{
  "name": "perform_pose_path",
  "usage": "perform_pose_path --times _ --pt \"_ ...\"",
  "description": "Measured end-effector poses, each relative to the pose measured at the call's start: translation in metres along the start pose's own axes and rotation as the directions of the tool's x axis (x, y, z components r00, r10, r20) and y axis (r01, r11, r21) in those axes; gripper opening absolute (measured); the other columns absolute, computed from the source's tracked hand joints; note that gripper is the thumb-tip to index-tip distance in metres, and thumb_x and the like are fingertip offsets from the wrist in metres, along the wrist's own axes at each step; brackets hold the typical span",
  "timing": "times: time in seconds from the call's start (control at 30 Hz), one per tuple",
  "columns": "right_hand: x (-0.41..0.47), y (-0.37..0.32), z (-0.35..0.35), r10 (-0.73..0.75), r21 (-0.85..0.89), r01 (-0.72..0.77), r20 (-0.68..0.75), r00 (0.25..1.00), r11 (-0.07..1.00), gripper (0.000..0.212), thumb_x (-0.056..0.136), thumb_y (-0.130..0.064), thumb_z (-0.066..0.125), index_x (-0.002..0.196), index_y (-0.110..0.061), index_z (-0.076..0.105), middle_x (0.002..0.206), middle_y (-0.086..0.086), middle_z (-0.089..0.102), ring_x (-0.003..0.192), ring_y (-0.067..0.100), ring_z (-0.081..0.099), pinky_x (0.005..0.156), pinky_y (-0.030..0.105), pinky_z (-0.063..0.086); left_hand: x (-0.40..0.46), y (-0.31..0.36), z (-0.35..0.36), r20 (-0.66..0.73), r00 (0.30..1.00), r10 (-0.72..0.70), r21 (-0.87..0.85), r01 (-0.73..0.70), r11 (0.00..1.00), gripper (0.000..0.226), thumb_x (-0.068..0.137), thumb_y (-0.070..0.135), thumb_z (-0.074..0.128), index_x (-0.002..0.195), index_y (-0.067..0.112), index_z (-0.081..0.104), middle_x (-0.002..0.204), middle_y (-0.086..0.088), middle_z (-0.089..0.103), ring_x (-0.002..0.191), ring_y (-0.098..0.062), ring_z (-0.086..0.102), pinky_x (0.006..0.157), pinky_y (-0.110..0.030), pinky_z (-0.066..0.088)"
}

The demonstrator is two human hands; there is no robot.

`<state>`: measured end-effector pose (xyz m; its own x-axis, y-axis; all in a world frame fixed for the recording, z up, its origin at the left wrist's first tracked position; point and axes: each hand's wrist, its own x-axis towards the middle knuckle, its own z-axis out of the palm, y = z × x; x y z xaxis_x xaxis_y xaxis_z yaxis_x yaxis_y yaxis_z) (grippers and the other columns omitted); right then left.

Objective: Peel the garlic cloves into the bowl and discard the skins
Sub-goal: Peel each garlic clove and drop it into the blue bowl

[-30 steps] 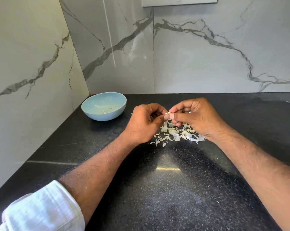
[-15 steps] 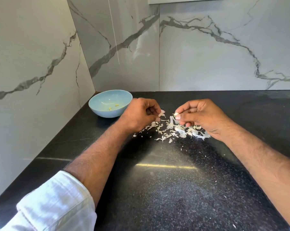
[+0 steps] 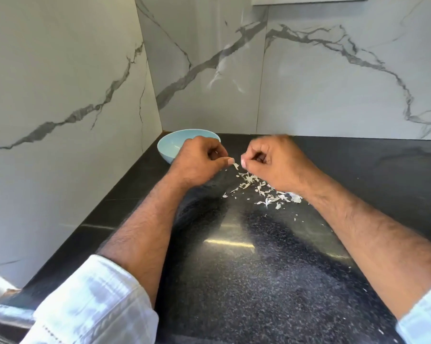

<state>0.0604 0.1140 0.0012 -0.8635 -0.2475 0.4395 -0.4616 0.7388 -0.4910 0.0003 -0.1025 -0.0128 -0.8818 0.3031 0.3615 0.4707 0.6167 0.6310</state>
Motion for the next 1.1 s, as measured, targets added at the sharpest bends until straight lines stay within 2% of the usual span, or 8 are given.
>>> perform_pose_path --times 0.13,0.3,0.43,0.5,0.63,0.77,0.97,1.1 --pt "-0.012 0.015 0.015 0.142 -0.193 -0.089 0.281 0.949 0.977 0.016 0.088 -0.015 0.075 0.074 -0.023 0.076 0.077 -0.014 0.075 0.072 0.001 0.069 0.070 0.031 0.058 0.005 0.003 0.004 0.000 1.000 -0.012 0.025 0.012 1.000 0.019 0.088 0.044 0.086 0.085 0.027 0.077 0.070 0.007 0.072 0.070 -0.018 0.070 0.074 -0.046 0.063" --pt "-0.007 0.006 -0.004 -0.020 0.030 0.025 -0.144 0.989 0.999 0.013 0.088 -0.009 0.079 0.079 -0.017 0.075 0.083 -0.009 0.073 0.071 0.009 0.069 0.061 0.025 0.056 0.005 0.005 0.000 -0.015 1.000 -0.006 0.031 0.007 0.999 0.021 0.089 0.046 0.085 0.088 0.026 0.078 0.073 0.006 0.074 0.072 -0.017 0.071 0.075 -0.044 0.063" --pt "-0.017 0.011 0.013 0.110 -0.135 -0.072 0.292 0.950 0.988 0.016 0.088 -0.012 0.079 0.075 -0.021 0.076 0.079 -0.012 0.074 0.075 0.003 0.069 0.071 0.030 0.056 0.003 0.006 0.004 -0.003 1.000 0.001 0.032 -0.001 0.999 0.022 0.088 0.048 0.085 0.085 0.027 0.077 0.072 0.006 0.074 0.071 -0.017 0.071 0.074 -0.046 0.064" --pt "-0.018 0.016 0.011 0.140 -0.144 -0.099 0.311 0.940 0.985 0.015 0.089 -0.016 0.079 0.076 -0.023 0.077 0.082 -0.015 0.075 0.078 0.000 0.070 0.075 0.031 0.060 0.002 0.006 0.006 0.009 1.000 -0.005 0.025 0.005 1.000 0.022 0.088 0.049 0.085 0.085 0.029 0.077 0.073 0.007 0.074 0.074 -0.016 0.072 0.076 -0.046 0.064" --pt "-0.013 0.014 -0.004 0.171 0.200 -0.189 0.103 0.980 0.961 0.005 0.093 -0.010 0.078 0.093 -0.016 0.078 0.081 -0.003 0.078 0.068 0.006 0.071 0.063 0.022 0.057 0.001 0.010 0.006 0.025 1.000 -0.011 -0.087 0.013 0.996 0.017 0.091 0.040 0.084 0.088 0.025 0.077 0.074 0.004 0.077 0.067 -0.021 0.074 0.071 -0.042 0.066" --pt "-0.016 0.016 -0.023 0.294 0.651 -0.294 0.113 0.949 0.700 0.025 0.088 0.002 0.076 0.112 0.005 0.073 0.095 0.025 0.077 0.076 0.022 0.072 0.072 0.029 0.064 -0.001 0.020 0.014 0.083 0.997 0.000 -0.249 0.020 0.968 0.010 0.093 0.025 0.085 0.094 0.016 0.078 0.080 -0.004 0.079 0.064 -0.022 0.073 0.065 -0.035 0.062" --pt "-0.031 0.037 -0.031 0.338 0.720 -0.332 0.142 0.930 0.610 0.024 0.088 0.000 0.075 0.112 0.004 0.074 0.098 0.027 0.076 0.079 0.024 0.070 0.071 0.031 0.062 -0.003 0.032 0.035 0.122 0.989 0.089 -0.418 -0.030 0.908 0.011 0.090 0.020 0.088 0.094 0.014 0.080 0.085 -0.014 0.078 0.069 -0.030 0.071 0.075 -0.057 0.066" --pt "-0.031 0.039 -0.025 0.342 0.726 -0.334 0.144 0.929 0.601 0.019 0.092 -0.001 0.073 0.110 0.007 0.073 0.099 0.031 0.074 0.075 0.024 0.068 0.067 0.030 0.061 -0.009 0.043 0.040 0.079 0.986 0.147 -0.408 -0.102 0.907 0.015 0.089 0.021 0.088 0.098 0.013 0.080 0.084 -0.009 0.079 0.074 -0.040 0.073 0.071 -0.050 0.064"
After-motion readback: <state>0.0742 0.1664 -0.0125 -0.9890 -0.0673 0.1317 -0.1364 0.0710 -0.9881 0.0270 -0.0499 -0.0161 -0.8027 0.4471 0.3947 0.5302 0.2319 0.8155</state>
